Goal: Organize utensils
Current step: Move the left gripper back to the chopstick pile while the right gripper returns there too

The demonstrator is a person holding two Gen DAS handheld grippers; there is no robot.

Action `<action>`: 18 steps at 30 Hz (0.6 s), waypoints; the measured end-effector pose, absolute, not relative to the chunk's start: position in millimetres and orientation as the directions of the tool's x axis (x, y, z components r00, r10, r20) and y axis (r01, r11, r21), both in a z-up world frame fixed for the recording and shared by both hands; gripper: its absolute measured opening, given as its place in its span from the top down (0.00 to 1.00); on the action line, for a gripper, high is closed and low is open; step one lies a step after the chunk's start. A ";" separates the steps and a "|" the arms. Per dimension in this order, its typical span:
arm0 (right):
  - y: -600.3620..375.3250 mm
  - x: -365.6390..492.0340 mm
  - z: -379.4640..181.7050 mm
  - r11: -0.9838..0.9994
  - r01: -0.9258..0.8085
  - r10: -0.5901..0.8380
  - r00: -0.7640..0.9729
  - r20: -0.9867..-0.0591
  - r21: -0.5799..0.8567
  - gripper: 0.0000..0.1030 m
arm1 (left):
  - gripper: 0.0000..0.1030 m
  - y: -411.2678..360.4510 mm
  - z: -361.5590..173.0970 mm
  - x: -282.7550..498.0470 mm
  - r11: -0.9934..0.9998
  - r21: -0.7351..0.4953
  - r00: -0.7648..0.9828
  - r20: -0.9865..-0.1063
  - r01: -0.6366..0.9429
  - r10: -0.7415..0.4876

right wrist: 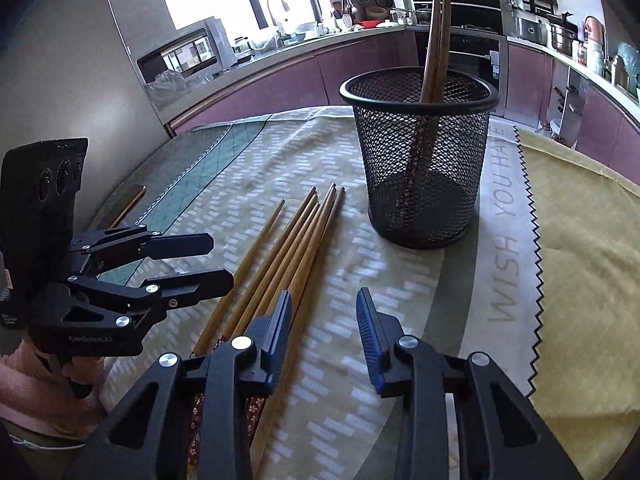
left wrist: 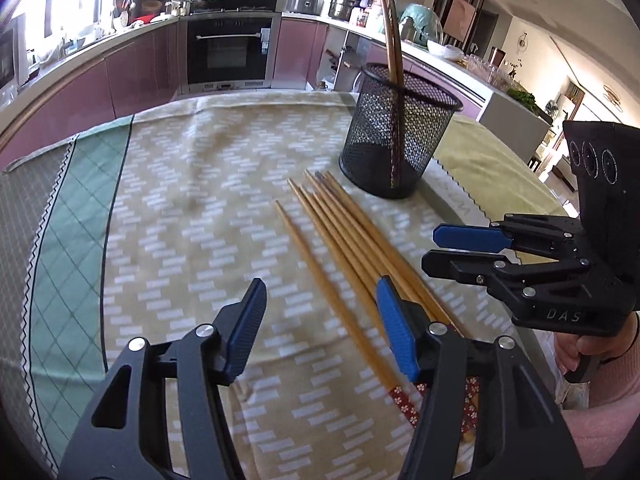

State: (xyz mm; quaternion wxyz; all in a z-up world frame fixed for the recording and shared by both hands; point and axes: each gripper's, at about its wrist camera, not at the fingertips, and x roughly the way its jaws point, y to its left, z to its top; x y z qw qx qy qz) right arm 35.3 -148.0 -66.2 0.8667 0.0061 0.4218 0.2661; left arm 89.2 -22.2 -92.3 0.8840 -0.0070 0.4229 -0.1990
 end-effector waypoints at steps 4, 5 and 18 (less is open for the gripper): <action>-142.6 35.0 -70.0 0.860 -0.457 0.457 0.497 -0.738 0.226 0.70 | 0.48 -23.7 -94.6 86.8 0.919 -0.177 0.556 -0.750 0.351 -0.357; -141.8 34.7 -70.8 0.861 -0.456 0.454 0.496 -0.740 0.223 0.70 | 0.48 -24.3 -94.9 86.9 0.919 -0.175 0.554 -0.752 0.352 -0.356; -136.2 37.9 -75.1 0.880 -0.438 0.410 0.505 -0.760 0.185 0.74 | 0.60 -26.9 -99.2 89.7 0.924 -0.149 0.545 -0.770 0.351 -0.331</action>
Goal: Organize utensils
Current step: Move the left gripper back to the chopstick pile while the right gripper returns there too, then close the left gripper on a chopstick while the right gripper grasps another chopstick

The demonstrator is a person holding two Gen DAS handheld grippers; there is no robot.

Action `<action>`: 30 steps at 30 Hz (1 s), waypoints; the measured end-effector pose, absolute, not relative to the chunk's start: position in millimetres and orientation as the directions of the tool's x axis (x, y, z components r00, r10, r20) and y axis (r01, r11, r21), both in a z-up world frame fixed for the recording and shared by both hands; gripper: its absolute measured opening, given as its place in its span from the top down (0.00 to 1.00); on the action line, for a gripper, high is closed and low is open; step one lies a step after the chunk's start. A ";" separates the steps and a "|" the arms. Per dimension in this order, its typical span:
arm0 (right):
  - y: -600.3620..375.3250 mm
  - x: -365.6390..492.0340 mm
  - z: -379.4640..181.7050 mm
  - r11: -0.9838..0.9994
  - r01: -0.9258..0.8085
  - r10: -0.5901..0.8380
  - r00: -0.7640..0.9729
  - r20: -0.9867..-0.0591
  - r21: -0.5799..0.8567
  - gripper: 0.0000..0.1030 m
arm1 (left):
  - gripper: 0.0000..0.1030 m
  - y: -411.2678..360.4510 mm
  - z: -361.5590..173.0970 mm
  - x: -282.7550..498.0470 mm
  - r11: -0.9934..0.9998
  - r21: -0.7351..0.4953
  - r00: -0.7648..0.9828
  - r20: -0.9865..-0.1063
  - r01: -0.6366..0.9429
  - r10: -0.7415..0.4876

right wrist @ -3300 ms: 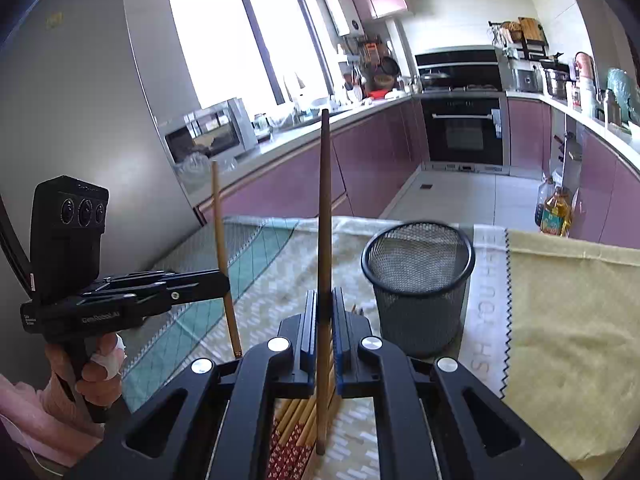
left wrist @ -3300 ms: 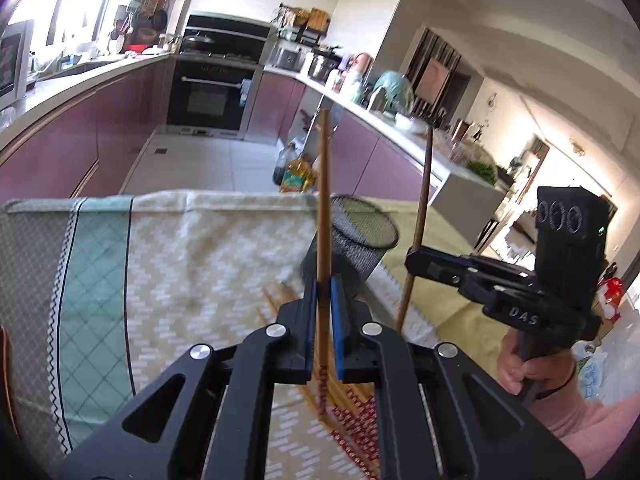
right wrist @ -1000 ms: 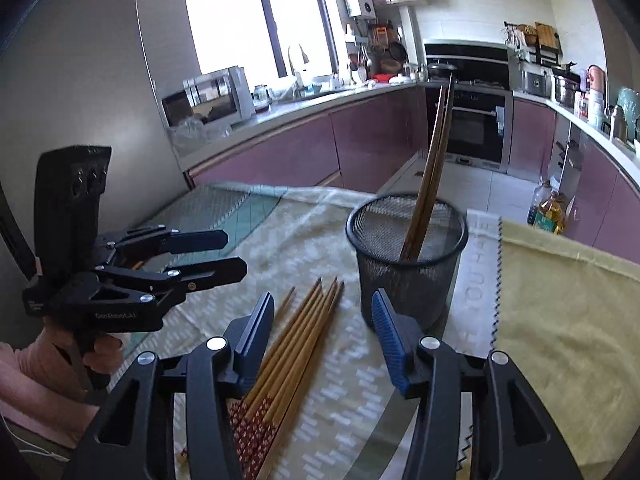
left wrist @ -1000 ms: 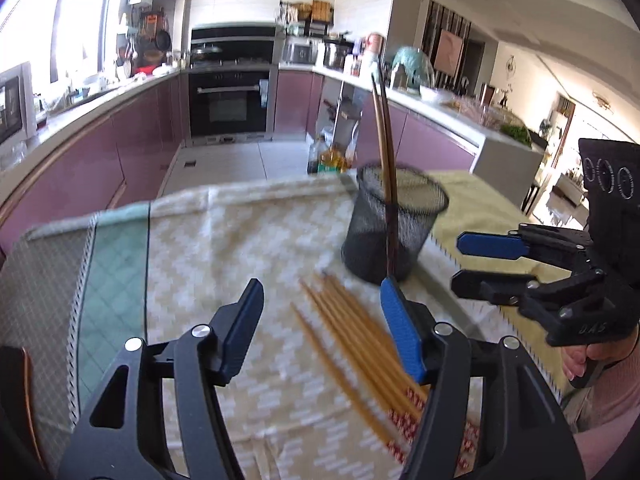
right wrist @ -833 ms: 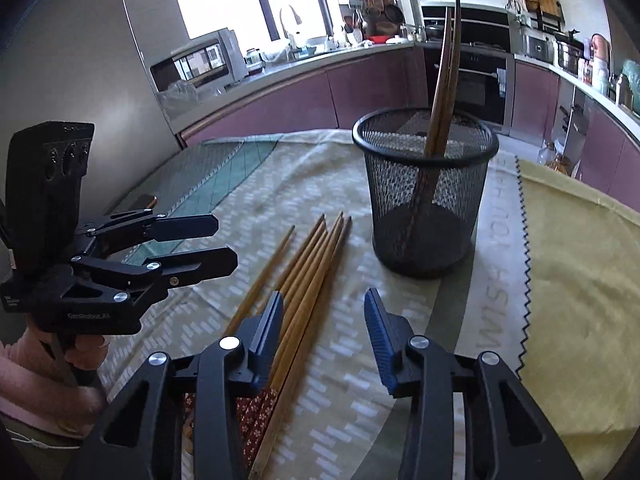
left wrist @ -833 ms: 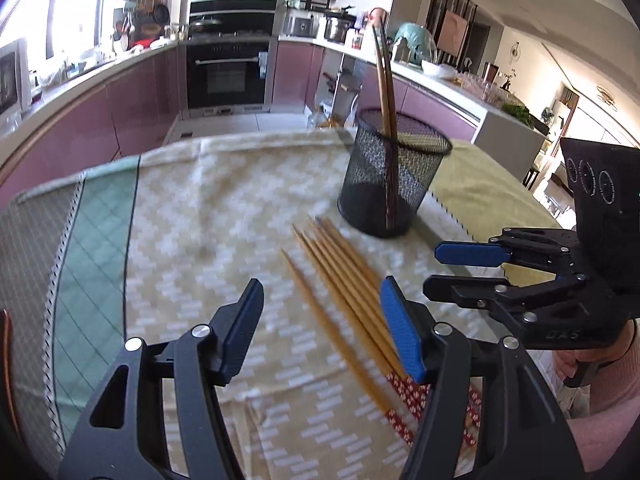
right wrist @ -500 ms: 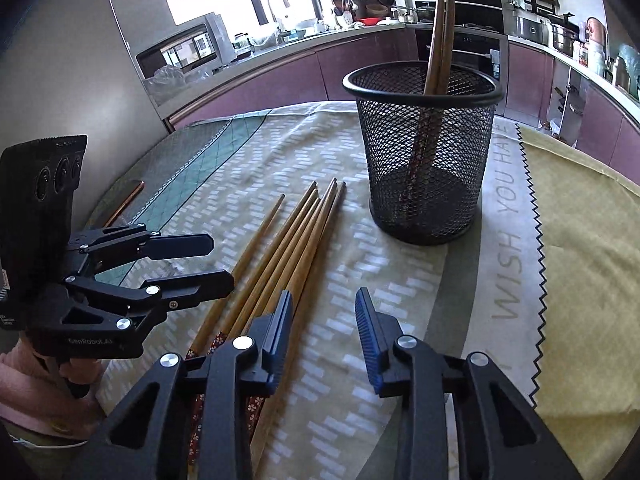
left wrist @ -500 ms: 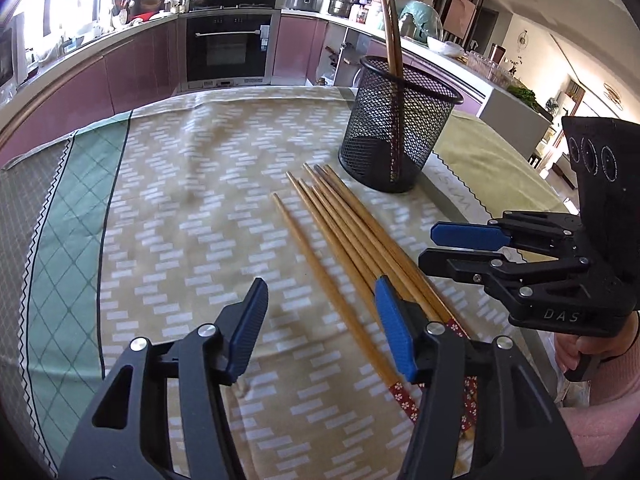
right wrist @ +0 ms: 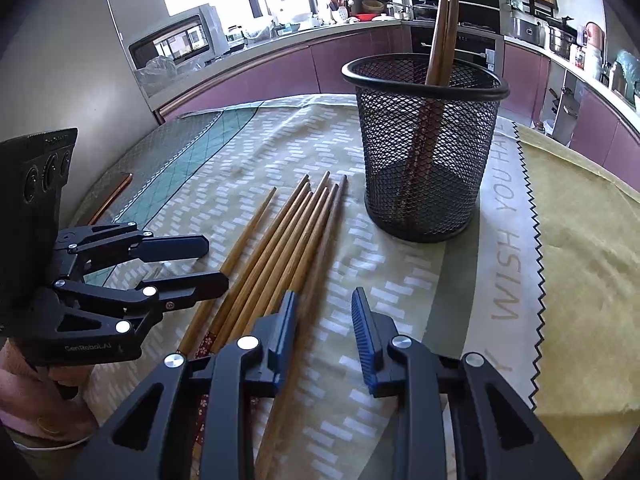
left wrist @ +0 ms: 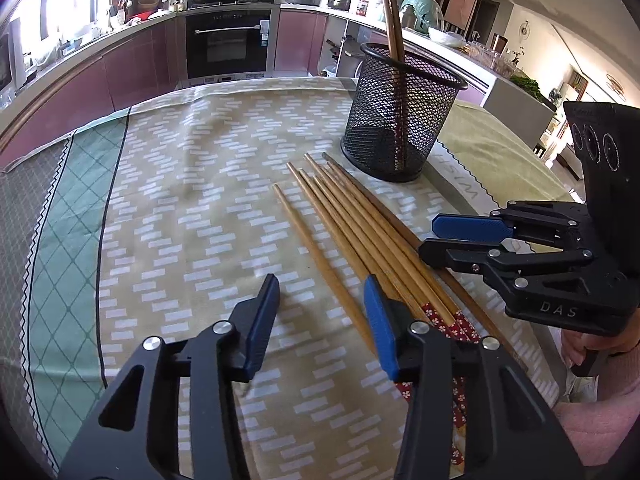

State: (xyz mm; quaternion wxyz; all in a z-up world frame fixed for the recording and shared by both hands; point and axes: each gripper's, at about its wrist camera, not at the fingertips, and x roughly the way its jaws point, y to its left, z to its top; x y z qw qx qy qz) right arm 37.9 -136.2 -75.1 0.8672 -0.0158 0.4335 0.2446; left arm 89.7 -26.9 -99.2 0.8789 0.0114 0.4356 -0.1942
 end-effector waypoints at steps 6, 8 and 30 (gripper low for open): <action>-131.0 38.7 -75.2 0.886 -0.441 0.381 0.516 -0.767 0.143 0.74 | 0.64 -27.0 -100.1 91.4 0.925 -0.128 0.544 -0.776 0.358 -0.318; -126.5 40.2 -75.9 0.889 -0.442 0.364 0.523 -0.770 0.120 0.74 | 0.67 -28.0 -100.2 93.4 0.927 -0.118 0.547 -0.778 0.355 -0.309; -145.3 39.1 -64.1 0.876 -0.422 0.444 0.522 -0.728 0.232 0.94 | 0.93 -9.7 -88.7 86.9 0.926 -0.226 0.560 -0.744 0.303 -0.365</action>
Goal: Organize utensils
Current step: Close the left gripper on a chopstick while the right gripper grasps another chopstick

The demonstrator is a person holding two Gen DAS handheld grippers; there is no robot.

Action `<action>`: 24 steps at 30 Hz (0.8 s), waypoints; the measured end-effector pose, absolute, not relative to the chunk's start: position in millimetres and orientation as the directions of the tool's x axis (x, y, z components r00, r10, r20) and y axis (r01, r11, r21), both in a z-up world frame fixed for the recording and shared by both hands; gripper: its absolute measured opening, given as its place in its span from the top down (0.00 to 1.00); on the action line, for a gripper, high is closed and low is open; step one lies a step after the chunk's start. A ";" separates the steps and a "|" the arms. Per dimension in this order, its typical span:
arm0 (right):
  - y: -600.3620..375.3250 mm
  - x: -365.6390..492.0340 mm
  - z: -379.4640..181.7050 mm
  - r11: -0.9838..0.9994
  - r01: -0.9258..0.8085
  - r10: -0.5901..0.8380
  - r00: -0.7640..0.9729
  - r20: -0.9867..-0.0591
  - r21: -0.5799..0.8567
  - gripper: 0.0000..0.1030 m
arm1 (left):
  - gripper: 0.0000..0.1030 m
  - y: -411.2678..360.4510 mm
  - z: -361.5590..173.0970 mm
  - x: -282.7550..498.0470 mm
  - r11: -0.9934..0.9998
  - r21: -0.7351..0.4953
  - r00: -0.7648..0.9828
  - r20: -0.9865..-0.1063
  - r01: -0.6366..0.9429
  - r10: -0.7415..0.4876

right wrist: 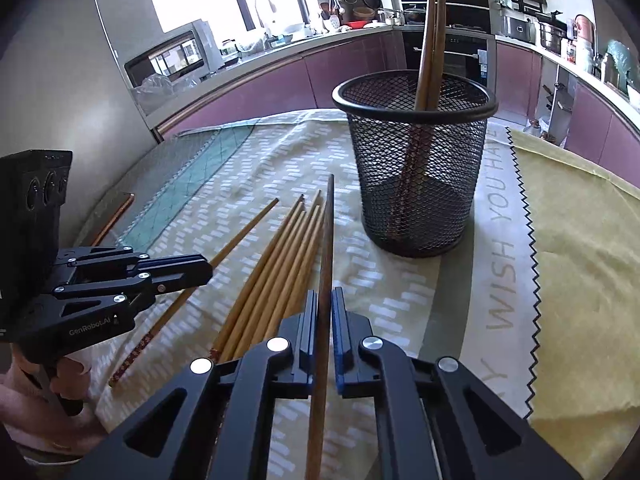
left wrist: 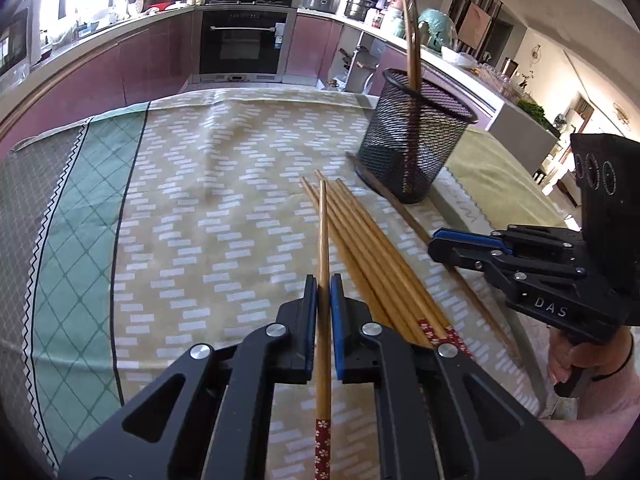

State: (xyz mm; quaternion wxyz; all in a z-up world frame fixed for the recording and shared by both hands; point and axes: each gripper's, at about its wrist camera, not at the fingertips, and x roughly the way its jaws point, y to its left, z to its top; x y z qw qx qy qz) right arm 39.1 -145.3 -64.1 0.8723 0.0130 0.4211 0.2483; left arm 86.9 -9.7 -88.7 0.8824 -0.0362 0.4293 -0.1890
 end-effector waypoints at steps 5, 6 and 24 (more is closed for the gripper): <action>-140.3 34.7 -62.5 0.846 -0.461 0.496 0.494 -0.714 0.268 0.94 | 0.93 -17.1 -88.8 84.9 0.918 -0.223 0.551 -0.744 0.327 -0.377; -137.9 34.0 -63.4 0.846 -0.466 0.493 0.491 -0.718 0.261 0.94 | 0.93 -18.5 -90.7 85.6 0.919 -0.220 0.546 -0.749 0.329 -0.374; -135.6 54.1 -78.8 0.847 -0.459 0.479 0.443 -0.758 0.267 0.94 | 0.93 -25.5 -101.5 100.3 0.922 -0.182 0.511 -0.787 0.342 -0.345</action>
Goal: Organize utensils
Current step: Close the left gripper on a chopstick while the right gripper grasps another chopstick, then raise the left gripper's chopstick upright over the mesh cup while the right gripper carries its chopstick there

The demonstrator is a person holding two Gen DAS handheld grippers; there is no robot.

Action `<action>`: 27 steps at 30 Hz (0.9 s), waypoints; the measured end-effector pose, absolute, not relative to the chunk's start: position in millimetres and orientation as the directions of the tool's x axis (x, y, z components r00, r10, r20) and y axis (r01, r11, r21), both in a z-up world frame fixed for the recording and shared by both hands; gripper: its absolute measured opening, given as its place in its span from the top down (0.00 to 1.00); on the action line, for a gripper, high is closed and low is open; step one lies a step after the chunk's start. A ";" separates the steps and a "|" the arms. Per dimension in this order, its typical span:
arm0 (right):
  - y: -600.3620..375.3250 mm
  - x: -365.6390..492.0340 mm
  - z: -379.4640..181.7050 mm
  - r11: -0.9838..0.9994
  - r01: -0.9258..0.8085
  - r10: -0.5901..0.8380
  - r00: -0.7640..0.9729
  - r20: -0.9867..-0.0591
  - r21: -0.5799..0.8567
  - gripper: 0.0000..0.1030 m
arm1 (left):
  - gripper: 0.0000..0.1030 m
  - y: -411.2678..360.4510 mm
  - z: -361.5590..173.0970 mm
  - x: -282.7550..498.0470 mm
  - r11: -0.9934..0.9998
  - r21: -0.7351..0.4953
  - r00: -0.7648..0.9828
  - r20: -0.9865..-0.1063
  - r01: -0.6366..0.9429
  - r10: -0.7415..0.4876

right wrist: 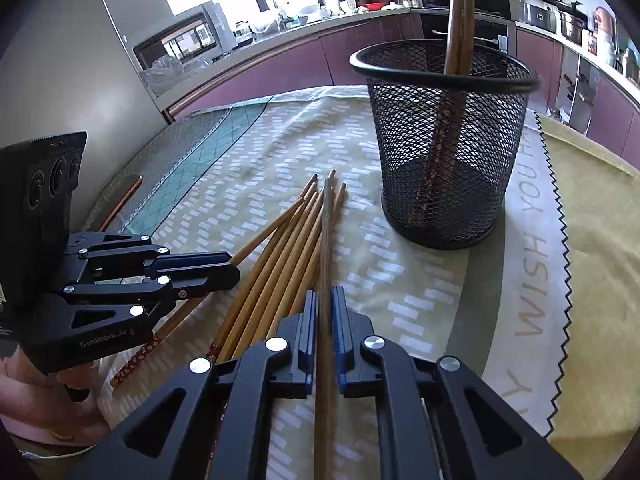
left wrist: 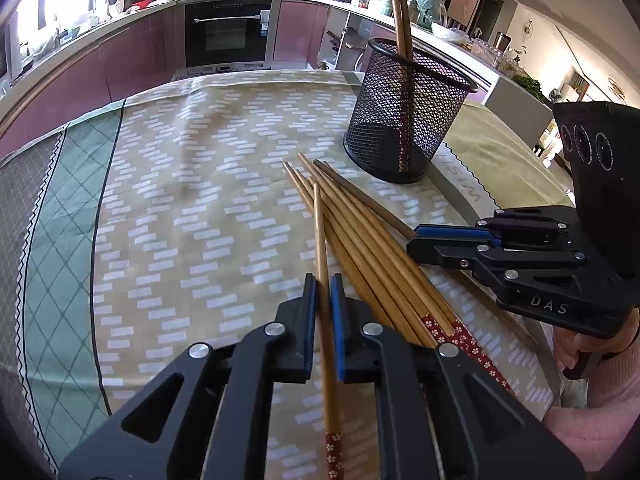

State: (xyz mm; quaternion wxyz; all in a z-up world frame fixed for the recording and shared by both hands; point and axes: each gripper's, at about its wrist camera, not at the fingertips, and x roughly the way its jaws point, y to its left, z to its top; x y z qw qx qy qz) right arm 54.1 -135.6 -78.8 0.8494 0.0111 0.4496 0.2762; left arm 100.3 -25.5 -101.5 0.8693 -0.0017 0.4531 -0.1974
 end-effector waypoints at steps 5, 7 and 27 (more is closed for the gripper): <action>-144.8 46.8 -68.9 0.841 -0.459 0.503 0.472 -0.724 0.285 0.94 | 0.93 -22.4 -92.4 97.1 0.920 -0.192 0.528 -0.770 0.343 -0.358; -150.4 42.2 -58.6 0.837 -0.465 0.517 0.497 -0.697 0.289 0.94 | 0.93 -20.8 -84.5 95.4 0.917 -0.193 0.541 -0.757 0.349 -0.366; -201.4 27.5 38.7 0.838 -0.476 0.545 0.707 -0.450 0.266 0.94 | 0.93 -7.9 29.6 84.0 0.832 -0.281 0.655 -0.516 0.479 -0.552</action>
